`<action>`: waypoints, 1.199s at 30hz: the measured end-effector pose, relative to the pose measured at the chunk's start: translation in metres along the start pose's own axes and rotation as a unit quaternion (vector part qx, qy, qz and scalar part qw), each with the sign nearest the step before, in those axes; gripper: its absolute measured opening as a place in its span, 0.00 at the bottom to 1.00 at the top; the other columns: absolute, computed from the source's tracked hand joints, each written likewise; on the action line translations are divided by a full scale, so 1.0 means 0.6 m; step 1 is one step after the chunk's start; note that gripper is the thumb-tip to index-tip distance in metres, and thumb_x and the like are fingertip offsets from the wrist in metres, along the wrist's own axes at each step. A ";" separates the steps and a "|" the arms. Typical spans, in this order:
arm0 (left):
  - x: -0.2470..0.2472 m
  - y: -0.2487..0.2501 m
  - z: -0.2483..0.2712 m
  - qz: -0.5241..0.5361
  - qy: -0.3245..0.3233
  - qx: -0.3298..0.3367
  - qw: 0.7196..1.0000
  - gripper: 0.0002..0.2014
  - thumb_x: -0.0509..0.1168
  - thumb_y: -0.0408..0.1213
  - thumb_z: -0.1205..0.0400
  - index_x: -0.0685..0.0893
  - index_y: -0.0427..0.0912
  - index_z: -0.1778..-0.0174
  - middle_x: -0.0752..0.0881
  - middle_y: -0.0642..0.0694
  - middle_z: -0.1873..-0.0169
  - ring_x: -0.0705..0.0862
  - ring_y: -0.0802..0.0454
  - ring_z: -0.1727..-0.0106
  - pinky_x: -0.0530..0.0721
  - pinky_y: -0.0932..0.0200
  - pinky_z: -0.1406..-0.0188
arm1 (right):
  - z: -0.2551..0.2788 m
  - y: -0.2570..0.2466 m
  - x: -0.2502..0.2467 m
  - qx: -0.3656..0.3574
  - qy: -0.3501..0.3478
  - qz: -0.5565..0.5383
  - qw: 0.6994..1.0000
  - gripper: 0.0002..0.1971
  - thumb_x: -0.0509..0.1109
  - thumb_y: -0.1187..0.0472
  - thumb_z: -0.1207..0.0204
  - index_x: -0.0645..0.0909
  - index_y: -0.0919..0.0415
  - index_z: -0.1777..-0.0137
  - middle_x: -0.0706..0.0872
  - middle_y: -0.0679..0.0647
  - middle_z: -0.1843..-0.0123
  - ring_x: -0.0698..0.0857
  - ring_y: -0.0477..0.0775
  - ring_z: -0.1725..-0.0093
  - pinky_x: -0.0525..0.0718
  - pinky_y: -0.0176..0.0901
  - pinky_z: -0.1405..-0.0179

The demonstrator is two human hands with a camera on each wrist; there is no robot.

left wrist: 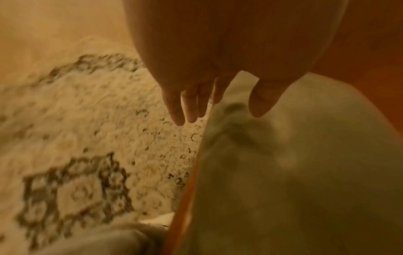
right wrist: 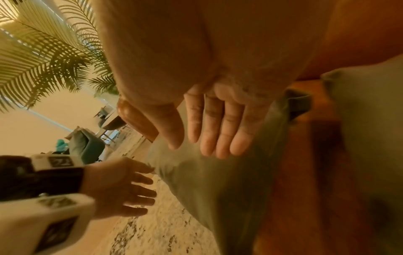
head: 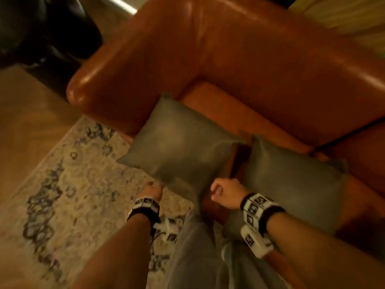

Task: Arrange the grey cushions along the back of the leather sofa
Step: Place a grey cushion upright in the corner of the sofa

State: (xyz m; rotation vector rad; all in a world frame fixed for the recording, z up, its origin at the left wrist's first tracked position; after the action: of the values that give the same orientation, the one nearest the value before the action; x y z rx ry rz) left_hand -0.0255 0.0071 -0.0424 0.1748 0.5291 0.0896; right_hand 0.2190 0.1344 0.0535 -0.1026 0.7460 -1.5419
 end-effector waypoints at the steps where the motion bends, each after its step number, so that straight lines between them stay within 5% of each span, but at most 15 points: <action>1: -0.005 -0.001 -0.023 0.031 0.002 -0.013 0.999 0.37 0.64 0.59 0.30 0.74 0.40 0.28 0.78 0.34 0.28 0.79 0.31 0.30 0.78 0.37 0.29 | -0.031 -0.015 0.005 -0.013 0.009 -0.008 1.000 0.07 0.72 0.57 0.24 0.81 0.53 0.47 0.82 0.46 0.59 0.85 0.56 0.41 0.76 0.41 0.38; 3: -0.005 0.015 -0.026 0.168 -0.026 -0.060 0.984 0.27 0.63 0.59 0.25 0.77 0.43 0.37 0.80 0.39 0.36 0.79 0.35 0.34 0.76 0.38 0.29 | -0.068 -0.049 0.005 -0.027 0.017 0.001 0.999 0.11 0.72 0.56 0.24 0.82 0.55 0.43 0.83 0.46 0.57 0.84 0.56 0.39 0.77 0.39 0.39; 8: 0.019 0.075 -0.003 0.390 -0.090 -0.053 0.915 0.21 0.53 0.45 0.14 0.75 0.41 0.28 0.80 0.43 0.40 0.78 0.40 0.36 0.72 0.43 0.32 | -0.103 -0.079 -0.004 -0.025 0.015 0.038 0.999 0.22 0.72 0.55 0.24 0.76 0.55 0.30 0.82 0.57 0.30 0.80 0.58 0.29 0.77 0.46 0.31; 11: 0.025 0.121 0.025 0.396 -0.069 -0.026 0.915 0.10 0.55 0.42 0.14 0.80 0.44 0.44 0.84 0.45 0.51 0.81 0.46 0.53 0.82 0.56 0.55 | -0.087 -0.086 -0.012 -0.033 0.029 0.097 0.994 0.31 0.72 0.50 0.24 0.67 0.51 0.22 0.73 0.55 0.21 0.72 0.60 0.22 0.73 0.54 0.24; 13: 0.030 0.163 0.053 0.391 -0.048 0.030 0.919 0.10 0.58 0.35 0.15 0.76 0.43 0.39 0.85 0.41 0.45 0.83 0.43 0.52 0.83 0.59 0.67 | -0.070 -0.088 -0.013 -0.033 0.042 0.176 0.983 0.41 0.72 0.43 0.27 0.57 0.48 0.18 0.62 0.56 0.15 0.62 0.61 0.17 0.68 0.58 0.21; 15: 0.036 0.211 0.088 0.387 -0.079 0.093 0.914 0.17 0.55 0.28 0.15 0.68 0.43 0.31 0.81 0.40 0.42 0.82 0.41 0.47 0.84 0.59 0.65 | -0.059 -0.083 -0.028 -0.004 0.070 0.219 0.973 0.50 0.74 0.38 0.32 0.48 0.43 0.16 0.51 0.59 0.12 0.52 0.65 0.14 0.63 0.63 0.19; 17: 0.035 0.255 0.118 0.374 -0.131 0.143 0.907 0.19 0.53 0.23 0.15 0.64 0.45 0.30 0.81 0.41 0.49 0.86 0.46 0.57 0.85 0.64 0.67 | -0.059 -0.068 -0.066 0.020 0.111 0.238 0.965 0.54 0.75 0.38 0.33 0.43 0.40 0.16 0.46 0.59 0.12 0.49 0.67 0.13 0.61 0.65 0.19; 19: 0.007 0.281 0.123 0.270 -0.101 0.219 0.932 0.19 0.54 0.21 0.17 0.69 0.42 0.32 0.82 0.41 0.56 0.88 0.55 0.68 0.86 0.65 0.67 | -0.057 -0.045 -0.124 0.037 0.165 0.251 0.953 0.53 0.77 0.44 0.32 0.43 0.39 0.16 0.50 0.58 0.12 0.54 0.68 0.15 0.68 0.66 0.22; 21: -0.046 0.292 0.103 0.174 0.004 0.281 0.944 0.17 0.58 0.21 0.19 0.78 0.33 0.34 0.86 0.38 0.55 0.90 0.54 0.62 0.90 0.56 0.53 | -0.043 0.002 -0.195 0.102 0.215 0.180 0.954 0.52 0.78 0.50 0.31 0.44 0.38 0.17 0.54 0.58 0.13 0.62 0.69 0.18 0.73 0.67 0.26; 24: -0.132 0.290 0.050 0.095 0.179 0.290 0.935 0.21 0.68 0.38 0.24 0.78 0.39 0.35 0.84 0.34 0.40 0.84 0.37 0.39 0.82 0.39 0.35 | -0.011 0.090 -0.245 0.232 0.258 -0.006 0.938 0.46 0.74 0.50 0.27 0.47 0.39 0.18 0.64 0.60 0.17 0.70 0.72 0.23 0.76 0.67 0.31; 26: -0.143 0.311 0.034 0.201 0.144 0.260 0.933 0.33 0.73 0.43 0.29 0.68 0.45 0.28 0.78 0.35 0.32 0.80 0.37 0.32 0.81 0.38 0.34 | -0.010 0.129 -0.214 0.292 0.234 -0.124 0.919 0.40 0.68 0.42 0.23 0.49 0.44 0.18 0.72 0.64 0.22 0.75 0.73 0.27 0.78 0.65 0.31; 28: -0.117 0.351 0.026 0.283 0.045 0.222 0.932 0.39 0.71 0.32 0.25 0.58 0.48 0.20 0.75 0.38 0.29 0.78 0.38 0.31 0.82 0.37 0.37 | -0.023 0.135 -0.165 0.312 0.195 -0.280 0.887 0.38 0.65 0.38 0.22 0.55 0.51 0.18 0.74 0.64 0.22 0.76 0.72 0.27 0.80 0.63 0.32; 30: -0.106 0.401 0.023 0.265 -0.003 0.229 0.937 0.34 0.72 0.33 0.23 0.66 0.46 0.22 0.80 0.41 0.31 0.81 0.40 0.34 0.83 0.39 0.38 | -0.043 0.133 -0.164 0.278 0.220 -0.418 0.837 0.39 0.71 0.38 0.27 0.64 0.54 0.21 0.78 0.60 0.25 0.79 0.68 0.29 0.82 0.61 0.33; 33: -0.118 0.482 0.017 0.178 -0.013 0.247 0.952 0.25 0.75 0.51 0.30 0.82 0.53 0.36 0.86 0.45 0.38 0.85 0.41 0.38 0.83 0.40 0.35 | -0.069 0.158 -0.231 0.211 0.309 -0.536 0.756 0.47 0.83 0.42 0.52 0.76 0.51 0.28 0.86 0.53 0.32 0.86 0.62 0.34 0.84 0.60 0.33; 36: -0.115 0.573 0.021 0.107 -0.035 0.267 0.957 0.26 0.70 0.59 0.27 0.83 0.53 0.36 0.88 0.42 0.40 0.86 0.34 0.40 0.82 0.37 0.42 | -0.082 0.184 -0.327 0.160 0.396 -0.531 0.732 0.21 0.81 0.51 0.49 0.86 0.46 0.52 0.92 0.53 0.44 0.90 0.60 0.43 0.88 0.63 0.39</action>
State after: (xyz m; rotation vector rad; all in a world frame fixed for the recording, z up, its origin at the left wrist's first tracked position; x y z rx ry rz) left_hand -0.0921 0.3338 0.0670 0.7629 0.4536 0.1492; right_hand 0.3171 0.3414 0.0316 0.5236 1.1583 -2.8858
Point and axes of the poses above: each hand's wrist, its own z-axis away from the middle knuckle, its own x-axis out of the palm, y = z × x, the point moved 5 cm from there along -z, towards the middle knuckle
